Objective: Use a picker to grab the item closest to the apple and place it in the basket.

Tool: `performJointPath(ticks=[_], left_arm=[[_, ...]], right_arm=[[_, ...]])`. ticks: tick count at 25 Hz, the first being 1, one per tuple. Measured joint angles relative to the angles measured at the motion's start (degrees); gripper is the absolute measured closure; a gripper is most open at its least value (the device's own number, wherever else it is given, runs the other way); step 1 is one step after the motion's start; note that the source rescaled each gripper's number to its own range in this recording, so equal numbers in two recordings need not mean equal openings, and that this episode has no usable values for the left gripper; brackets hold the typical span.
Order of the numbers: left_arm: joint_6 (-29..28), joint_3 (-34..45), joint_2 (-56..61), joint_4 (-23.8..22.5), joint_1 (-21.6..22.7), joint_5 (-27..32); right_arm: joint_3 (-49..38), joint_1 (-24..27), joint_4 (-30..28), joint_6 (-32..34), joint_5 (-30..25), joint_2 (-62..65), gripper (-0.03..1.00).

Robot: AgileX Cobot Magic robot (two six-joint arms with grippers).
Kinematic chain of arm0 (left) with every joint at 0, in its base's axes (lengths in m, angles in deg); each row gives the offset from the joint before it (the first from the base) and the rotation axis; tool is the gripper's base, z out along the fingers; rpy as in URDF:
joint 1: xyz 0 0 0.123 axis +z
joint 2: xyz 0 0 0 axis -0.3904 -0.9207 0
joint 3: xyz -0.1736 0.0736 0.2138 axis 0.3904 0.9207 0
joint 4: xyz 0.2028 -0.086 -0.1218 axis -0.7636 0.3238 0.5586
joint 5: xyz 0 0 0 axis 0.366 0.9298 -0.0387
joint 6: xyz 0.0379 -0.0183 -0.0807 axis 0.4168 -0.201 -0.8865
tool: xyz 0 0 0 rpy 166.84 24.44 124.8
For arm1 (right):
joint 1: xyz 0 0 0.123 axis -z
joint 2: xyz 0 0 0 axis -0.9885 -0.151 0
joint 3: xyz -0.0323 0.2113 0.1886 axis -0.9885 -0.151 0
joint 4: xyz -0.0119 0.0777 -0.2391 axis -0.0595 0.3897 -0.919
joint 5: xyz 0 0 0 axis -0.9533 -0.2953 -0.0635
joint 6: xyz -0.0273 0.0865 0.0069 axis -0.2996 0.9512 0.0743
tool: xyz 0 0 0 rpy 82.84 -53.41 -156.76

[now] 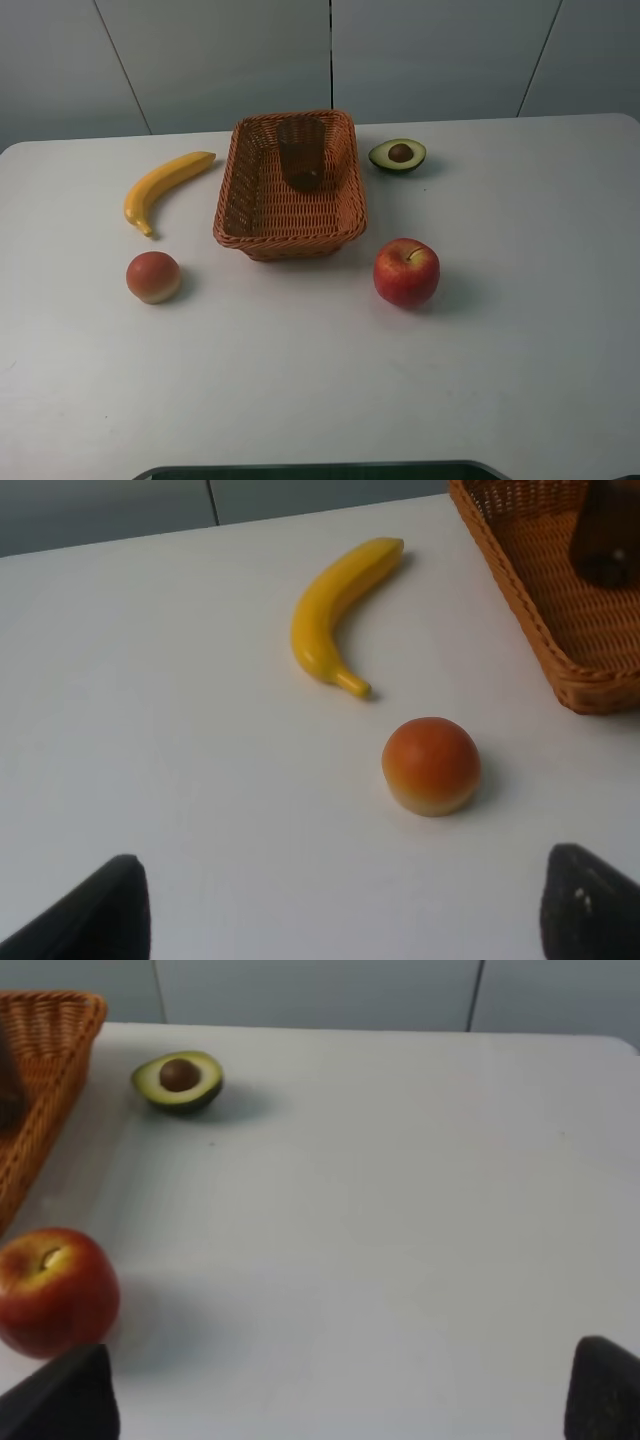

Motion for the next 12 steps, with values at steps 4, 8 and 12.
performJointPath(ticks=[4, 8, 12], left_arm=[[0.0, 0.0, 0.0, 0.0, 0.0, 0.0], [0.11, 0.0, 0.0, 0.0, 0.0, 0.0], [0.11, 0.0, 0.0, 0.0, 0.0, 0.0]], right_arm=[[0.0, 4.18, -0.49, 1.52, 0.0, 0.0, 0.0], [0.0, 5.22, -0.81, 1.66, 0.1, 0.0, 0.0], [0.0, 5.26, -1.04, 1.75, 0.1, 0.0, 0.0]])
